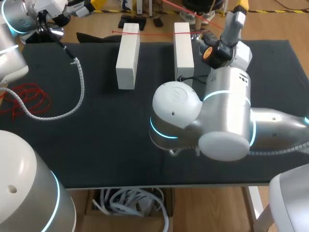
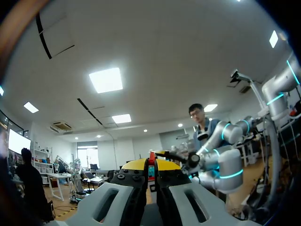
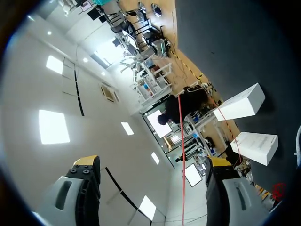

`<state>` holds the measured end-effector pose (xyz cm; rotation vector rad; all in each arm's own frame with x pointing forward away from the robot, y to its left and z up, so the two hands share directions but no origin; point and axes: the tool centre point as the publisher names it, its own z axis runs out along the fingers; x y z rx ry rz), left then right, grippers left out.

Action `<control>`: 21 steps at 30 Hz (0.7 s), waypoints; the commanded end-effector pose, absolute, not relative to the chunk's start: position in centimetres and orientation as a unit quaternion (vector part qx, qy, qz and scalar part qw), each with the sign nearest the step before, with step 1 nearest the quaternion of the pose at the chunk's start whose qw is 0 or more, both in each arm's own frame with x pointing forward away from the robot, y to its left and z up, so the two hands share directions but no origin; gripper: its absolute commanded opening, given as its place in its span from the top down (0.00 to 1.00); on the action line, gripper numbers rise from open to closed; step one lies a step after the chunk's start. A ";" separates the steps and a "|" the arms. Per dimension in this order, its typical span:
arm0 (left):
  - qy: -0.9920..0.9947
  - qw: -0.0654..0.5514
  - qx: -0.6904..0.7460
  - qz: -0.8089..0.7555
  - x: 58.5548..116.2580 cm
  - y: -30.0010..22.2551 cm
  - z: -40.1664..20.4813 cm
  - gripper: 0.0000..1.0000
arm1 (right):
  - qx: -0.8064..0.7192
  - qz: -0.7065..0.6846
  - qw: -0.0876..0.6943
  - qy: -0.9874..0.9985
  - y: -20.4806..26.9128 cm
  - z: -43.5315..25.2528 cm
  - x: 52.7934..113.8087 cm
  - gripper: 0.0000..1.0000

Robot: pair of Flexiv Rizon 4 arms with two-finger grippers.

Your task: Grab the tape and strap the tape.

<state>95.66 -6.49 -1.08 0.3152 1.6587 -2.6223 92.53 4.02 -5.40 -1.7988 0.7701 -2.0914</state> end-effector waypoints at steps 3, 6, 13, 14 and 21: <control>0.531 0.010 0.102 -0.841 95.8 -6.4 -1.1 1.00 | -0.622 -0.723 0.136 0.268 4.2 -5.1 92.7 0.60; 0.531 0.010 0.102 -0.841 95.8 -6.4 -1.1 1.00 | -0.622 -0.723 0.137 0.267 4.3 -5.1 92.8 0.65; 0.531 0.010 0.102 -0.841 95.8 -6.4 -1.1 1.00 | -0.623 -0.723 0.142 0.263 4.7 -5.2 92.9 0.61; 0.531 0.010 0.102 -0.841 95.8 -6.4 -1.1 1.00 | -0.623 -0.723 0.143 0.262 4.7 -5.2 92.9 0.60; 0.531 0.010 0.102 -0.841 95.8 -6.4 -1.1 1.00 | -0.624 -0.723 0.147 0.258 5.2 -5.2 93.1 0.64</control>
